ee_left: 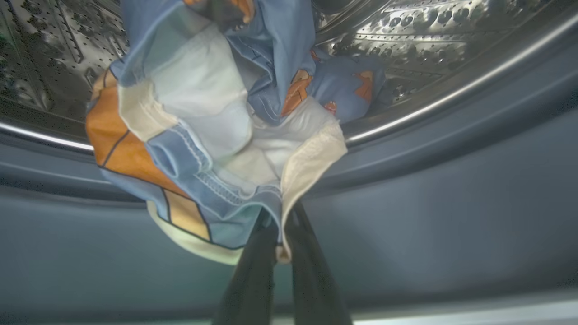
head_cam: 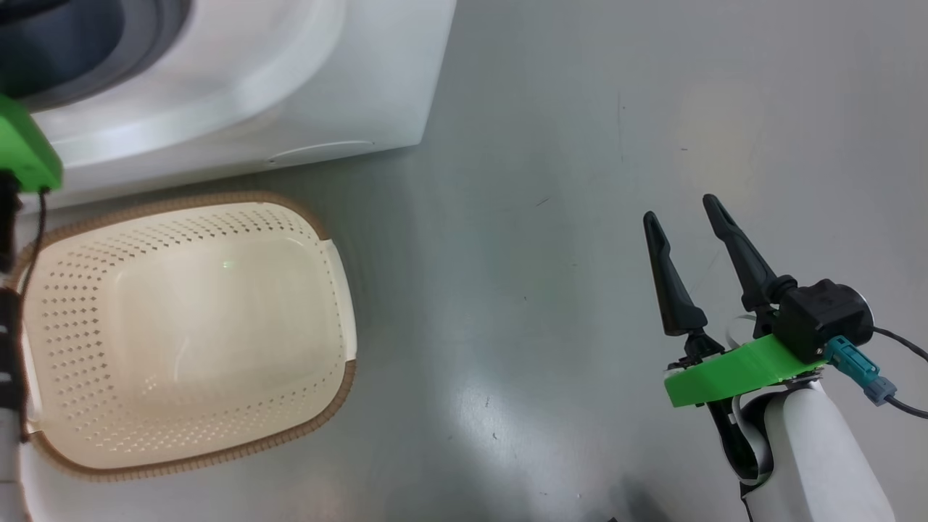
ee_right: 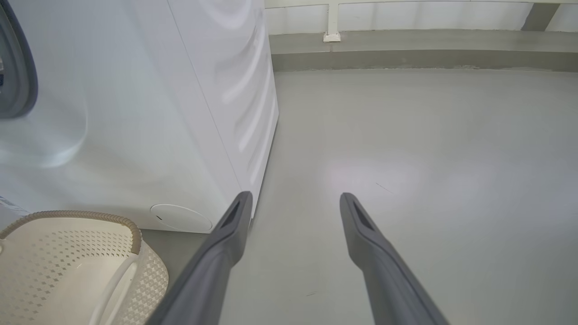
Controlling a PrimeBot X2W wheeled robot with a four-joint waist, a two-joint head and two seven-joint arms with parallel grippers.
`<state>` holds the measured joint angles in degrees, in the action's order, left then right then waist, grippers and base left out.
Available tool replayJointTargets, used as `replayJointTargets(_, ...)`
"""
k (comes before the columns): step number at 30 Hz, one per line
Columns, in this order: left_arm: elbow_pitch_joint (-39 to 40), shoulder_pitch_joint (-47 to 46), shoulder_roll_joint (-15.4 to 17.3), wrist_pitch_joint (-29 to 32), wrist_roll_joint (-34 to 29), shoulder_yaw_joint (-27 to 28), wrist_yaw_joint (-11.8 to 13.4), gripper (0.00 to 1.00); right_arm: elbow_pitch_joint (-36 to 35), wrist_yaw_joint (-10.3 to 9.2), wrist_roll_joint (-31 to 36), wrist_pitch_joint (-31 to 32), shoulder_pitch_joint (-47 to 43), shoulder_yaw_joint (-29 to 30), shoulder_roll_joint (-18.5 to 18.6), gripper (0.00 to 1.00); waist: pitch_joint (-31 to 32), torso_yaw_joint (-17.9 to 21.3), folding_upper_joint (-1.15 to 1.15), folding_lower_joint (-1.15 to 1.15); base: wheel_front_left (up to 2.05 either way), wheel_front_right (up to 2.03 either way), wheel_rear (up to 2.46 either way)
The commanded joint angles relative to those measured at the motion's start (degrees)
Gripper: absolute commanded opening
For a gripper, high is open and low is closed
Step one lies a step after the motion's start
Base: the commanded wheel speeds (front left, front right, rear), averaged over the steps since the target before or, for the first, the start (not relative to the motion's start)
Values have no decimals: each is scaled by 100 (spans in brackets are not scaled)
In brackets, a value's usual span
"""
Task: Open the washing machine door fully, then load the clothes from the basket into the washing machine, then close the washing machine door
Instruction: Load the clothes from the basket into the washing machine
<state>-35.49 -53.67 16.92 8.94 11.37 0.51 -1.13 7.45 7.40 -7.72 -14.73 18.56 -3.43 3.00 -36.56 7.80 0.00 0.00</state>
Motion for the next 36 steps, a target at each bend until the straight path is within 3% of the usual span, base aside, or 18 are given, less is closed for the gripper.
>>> replayJointTargets(1, 119, -206, 346, -154, -4, 165, 91, 0, -109, 9, -92, -27, -51, -163, -13, 100, -8, 11, 0, 0, 0, 0, 0)
replayJointTargets(8, 52, -631, 658, -353, -165, 62, 28, 0, -143, 9, -125, -27, -7, -216, -13, 100, -128, 94, 0, 0, 0, 0, 0)
replayJointTargets(19, -565, -2171, 1466, -268, -207, -190, -479, 0, -243, 9, -383, -27, 113, -344, -13, 100, -716, 485, 0, 0, 0, 0, 0)
replayJointTargets(36, -1604, -3748, 1840, -949, -573, -1383, -632, 0, -279, 9, -652, -27, 202, -619, -13, 100, -1112, 955, 0, 0, 0, 0, 0)
